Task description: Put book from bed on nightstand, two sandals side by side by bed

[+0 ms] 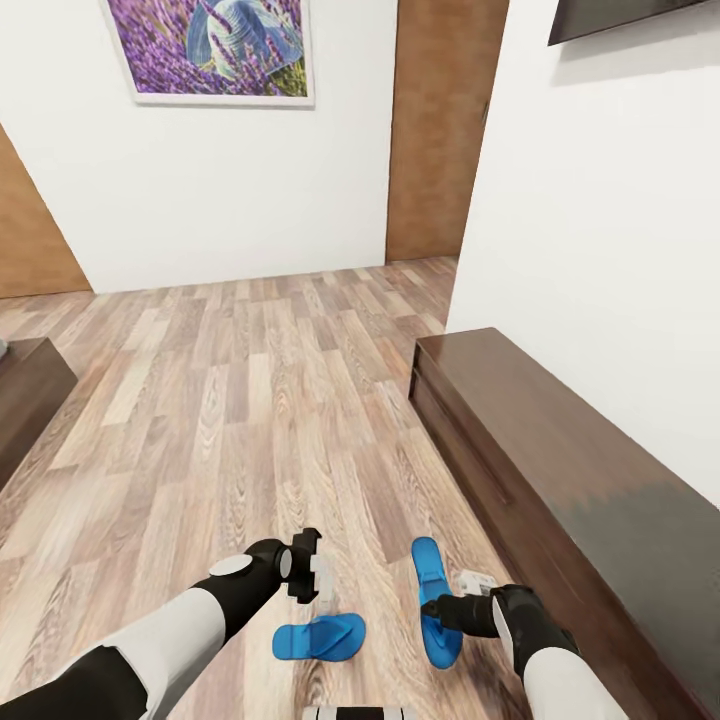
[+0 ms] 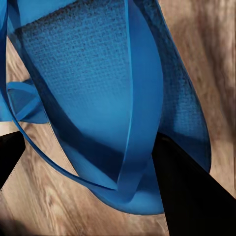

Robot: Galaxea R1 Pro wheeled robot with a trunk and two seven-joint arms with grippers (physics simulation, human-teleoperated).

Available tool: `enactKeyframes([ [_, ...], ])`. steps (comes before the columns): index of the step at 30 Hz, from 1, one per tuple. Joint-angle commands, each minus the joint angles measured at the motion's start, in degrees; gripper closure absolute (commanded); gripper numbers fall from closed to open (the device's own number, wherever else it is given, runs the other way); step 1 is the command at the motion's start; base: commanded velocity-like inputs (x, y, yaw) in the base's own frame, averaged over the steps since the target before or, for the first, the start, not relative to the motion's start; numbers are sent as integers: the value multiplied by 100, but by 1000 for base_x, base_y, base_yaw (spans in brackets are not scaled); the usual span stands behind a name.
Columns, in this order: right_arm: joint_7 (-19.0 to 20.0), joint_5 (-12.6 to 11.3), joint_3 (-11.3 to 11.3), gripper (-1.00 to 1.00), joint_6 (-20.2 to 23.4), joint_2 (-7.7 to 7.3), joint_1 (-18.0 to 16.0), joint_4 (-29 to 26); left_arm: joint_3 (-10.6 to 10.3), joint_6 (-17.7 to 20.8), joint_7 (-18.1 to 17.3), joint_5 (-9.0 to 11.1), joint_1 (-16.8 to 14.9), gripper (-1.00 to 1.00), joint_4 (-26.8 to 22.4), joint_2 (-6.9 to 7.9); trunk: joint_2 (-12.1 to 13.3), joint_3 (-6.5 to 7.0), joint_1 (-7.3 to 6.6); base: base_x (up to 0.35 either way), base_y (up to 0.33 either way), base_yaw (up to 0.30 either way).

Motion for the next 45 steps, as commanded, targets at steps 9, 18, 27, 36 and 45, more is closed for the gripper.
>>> enactKeyframes([
  [9,53,28,-48,100,14,8,-6,-14,-11,18,-8,-23,2,-100,-11,6,-2,-5,0,130,0,-166],
  [18,55,27,-50,100,14,8,-6,-14,-11,22,-7,-23,0,-100,-15,1,-2,-5,0,98,0,-87],
  [27,48,29,-50,100,14,14,-6,-1,-3,63,-31,-23,-1,-100,-14,-32,-2,-5,0,5,0,-4],
  [36,44,37,-53,100,14,16,-6,3,53,58,-20,-20,-2,-100,-11,29,-11,-160,18,0,0,0],
  [45,72,-39,-63,100,9,37,-6,4,759,-10,-79,-23,-7,-100,-10,281,-23,-360,42,0,0,0],
])
